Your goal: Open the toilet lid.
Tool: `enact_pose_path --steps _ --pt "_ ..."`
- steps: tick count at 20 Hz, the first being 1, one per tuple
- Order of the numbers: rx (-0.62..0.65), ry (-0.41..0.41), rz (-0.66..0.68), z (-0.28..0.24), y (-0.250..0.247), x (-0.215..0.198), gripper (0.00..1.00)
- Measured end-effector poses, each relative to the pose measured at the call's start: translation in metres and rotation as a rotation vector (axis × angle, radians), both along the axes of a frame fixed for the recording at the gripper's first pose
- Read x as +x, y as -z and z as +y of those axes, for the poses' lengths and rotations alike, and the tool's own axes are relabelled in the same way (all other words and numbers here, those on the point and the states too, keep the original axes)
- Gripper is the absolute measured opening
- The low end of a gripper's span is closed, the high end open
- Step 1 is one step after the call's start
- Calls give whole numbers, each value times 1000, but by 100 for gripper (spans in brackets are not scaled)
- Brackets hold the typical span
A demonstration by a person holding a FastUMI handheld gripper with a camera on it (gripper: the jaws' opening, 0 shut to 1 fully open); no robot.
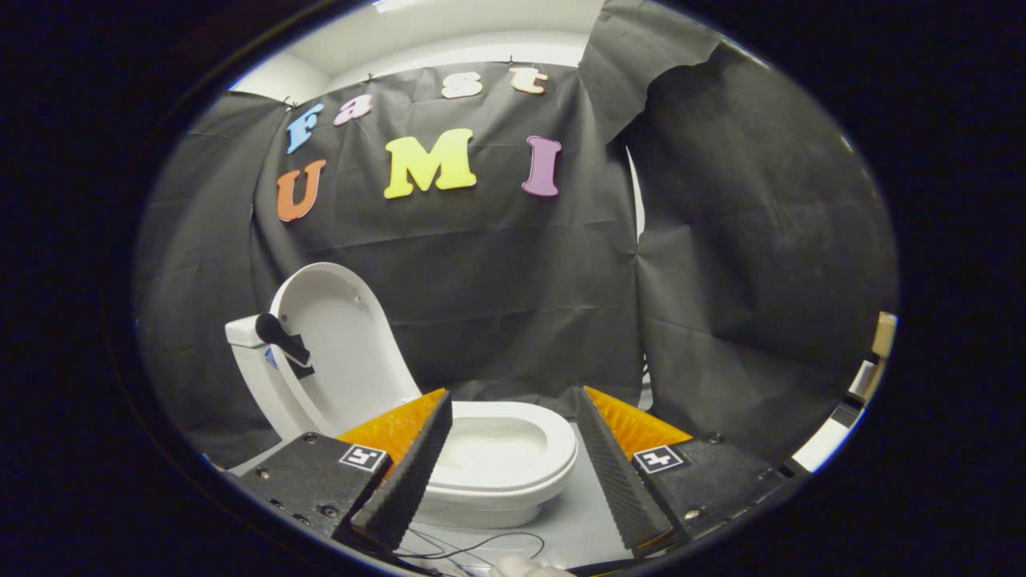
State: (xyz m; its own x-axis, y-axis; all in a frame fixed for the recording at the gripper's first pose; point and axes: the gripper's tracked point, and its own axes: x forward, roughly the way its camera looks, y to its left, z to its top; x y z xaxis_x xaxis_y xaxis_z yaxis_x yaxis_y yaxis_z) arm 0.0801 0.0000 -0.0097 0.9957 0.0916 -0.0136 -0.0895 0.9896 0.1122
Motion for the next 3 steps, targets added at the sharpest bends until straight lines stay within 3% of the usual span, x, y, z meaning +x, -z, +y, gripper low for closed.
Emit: enact_pose_path --steps 3 --pt "-20 11 0 -3 2 1 97"
